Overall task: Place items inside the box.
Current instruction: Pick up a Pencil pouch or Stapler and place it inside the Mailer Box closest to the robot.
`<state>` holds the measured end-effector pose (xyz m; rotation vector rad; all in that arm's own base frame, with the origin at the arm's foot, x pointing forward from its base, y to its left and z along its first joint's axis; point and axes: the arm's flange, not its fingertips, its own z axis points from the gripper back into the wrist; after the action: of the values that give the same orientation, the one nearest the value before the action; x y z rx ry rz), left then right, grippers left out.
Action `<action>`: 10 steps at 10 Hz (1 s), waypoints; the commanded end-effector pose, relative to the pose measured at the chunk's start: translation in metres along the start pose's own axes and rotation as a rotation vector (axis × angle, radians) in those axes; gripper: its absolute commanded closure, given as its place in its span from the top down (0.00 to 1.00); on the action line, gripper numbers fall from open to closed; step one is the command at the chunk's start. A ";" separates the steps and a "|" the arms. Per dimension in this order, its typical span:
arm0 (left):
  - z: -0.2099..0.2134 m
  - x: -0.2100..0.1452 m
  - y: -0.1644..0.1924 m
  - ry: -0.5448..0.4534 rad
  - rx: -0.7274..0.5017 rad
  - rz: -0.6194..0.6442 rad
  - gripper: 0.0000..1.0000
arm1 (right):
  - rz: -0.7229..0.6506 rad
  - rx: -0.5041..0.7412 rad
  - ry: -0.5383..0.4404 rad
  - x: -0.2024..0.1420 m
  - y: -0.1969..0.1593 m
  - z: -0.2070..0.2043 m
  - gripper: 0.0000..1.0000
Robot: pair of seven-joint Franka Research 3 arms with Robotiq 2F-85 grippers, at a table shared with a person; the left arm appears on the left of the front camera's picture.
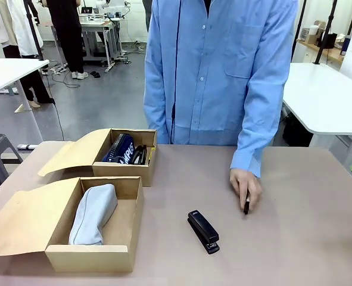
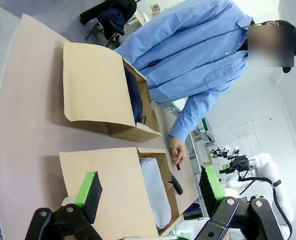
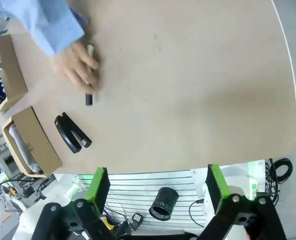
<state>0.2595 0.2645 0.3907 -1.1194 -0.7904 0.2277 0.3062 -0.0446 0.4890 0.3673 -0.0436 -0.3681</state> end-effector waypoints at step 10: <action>-0.001 0.001 -0.001 -0.016 -0.018 -0.022 1.00 | 0.300 -0.288 0.207 -0.058 0.249 -0.131 1.00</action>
<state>0.2600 0.2643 0.3905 -1.1193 -0.7888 0.2267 0.3220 0.2122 0.4593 0.1530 0.1345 -0.0019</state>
